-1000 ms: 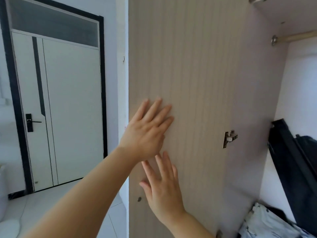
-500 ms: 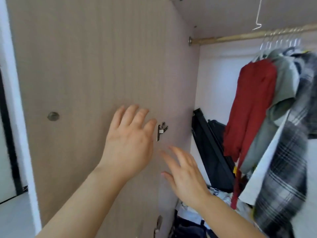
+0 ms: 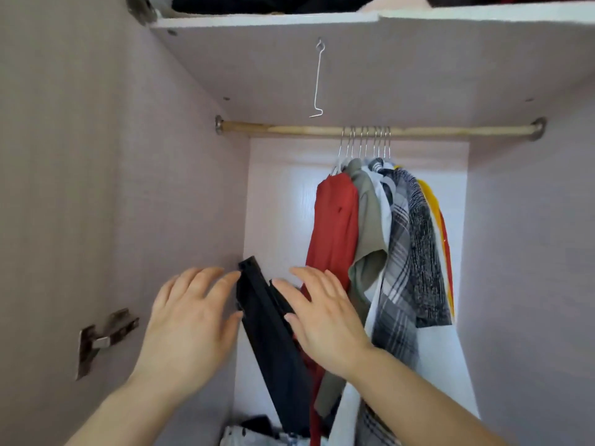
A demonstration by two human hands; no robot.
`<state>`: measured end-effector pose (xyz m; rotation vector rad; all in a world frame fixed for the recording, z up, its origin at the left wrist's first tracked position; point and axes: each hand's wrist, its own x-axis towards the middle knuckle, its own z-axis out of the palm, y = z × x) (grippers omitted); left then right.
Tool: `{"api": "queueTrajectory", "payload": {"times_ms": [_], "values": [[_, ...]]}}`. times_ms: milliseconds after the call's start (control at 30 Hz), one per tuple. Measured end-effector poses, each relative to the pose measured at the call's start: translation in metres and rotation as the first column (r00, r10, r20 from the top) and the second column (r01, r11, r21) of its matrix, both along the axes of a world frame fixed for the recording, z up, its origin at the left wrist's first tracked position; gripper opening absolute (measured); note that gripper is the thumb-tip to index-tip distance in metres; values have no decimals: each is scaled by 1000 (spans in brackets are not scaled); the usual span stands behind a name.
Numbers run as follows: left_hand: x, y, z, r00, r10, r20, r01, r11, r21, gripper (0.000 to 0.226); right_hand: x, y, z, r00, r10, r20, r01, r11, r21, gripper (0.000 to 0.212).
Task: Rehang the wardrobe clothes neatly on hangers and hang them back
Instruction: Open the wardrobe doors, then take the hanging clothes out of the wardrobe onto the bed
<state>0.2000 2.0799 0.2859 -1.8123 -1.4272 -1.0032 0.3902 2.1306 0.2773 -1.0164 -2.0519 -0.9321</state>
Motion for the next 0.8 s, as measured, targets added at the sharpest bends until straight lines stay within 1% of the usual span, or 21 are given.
{"api": "queueTrajectory", "payload": {"times_ms": [100, 200, 333, 433, 533, 633, 733, 800], "values": [[26, 33, 11, 996, -47, 71, 46, 999, 9, 43, 22, 33, 30, 998, -69, 4, 69, 995, 77, 52], [44, 64, 19, 982, -93, 162, 94, 996, 3, 50, 32, 61, 65, 984, -176, 41, 171, 980, 102, 53], [60, 103, 30, 971, -165, 174, 159, 986, 48, 53, 40, 94, 107, 951, -298, 87, 285, 950, 129, 55], [66, 135, 38, 960, -210, 185, 203, 978, 57, 54, 51, 111, 125, 905, -418, 82, 398, 899, 184, 62], [73, 169, 44, 941, -279, 189, 270, 960, 76, 54, 71, 121, 129, 860, -509, 24, 500, 852, 155, 67], [82, 201, 52, 914, -359, 188, 350, 933, 81, 52, 97, 129, 129, 791, -611, 16, 605, 786, 129, 69], [91, 231, 66, 880, -437, 184, 424, 899, 107, 52, 118, 132, 132, 735, -678, -16, 675, 729, 117, 65], [96, 252, 77, 865, -470, 175, 455, 882, 124, 52, 132, 133, 133, 689, -724, -23, 723, 684, 97, 69]]}}
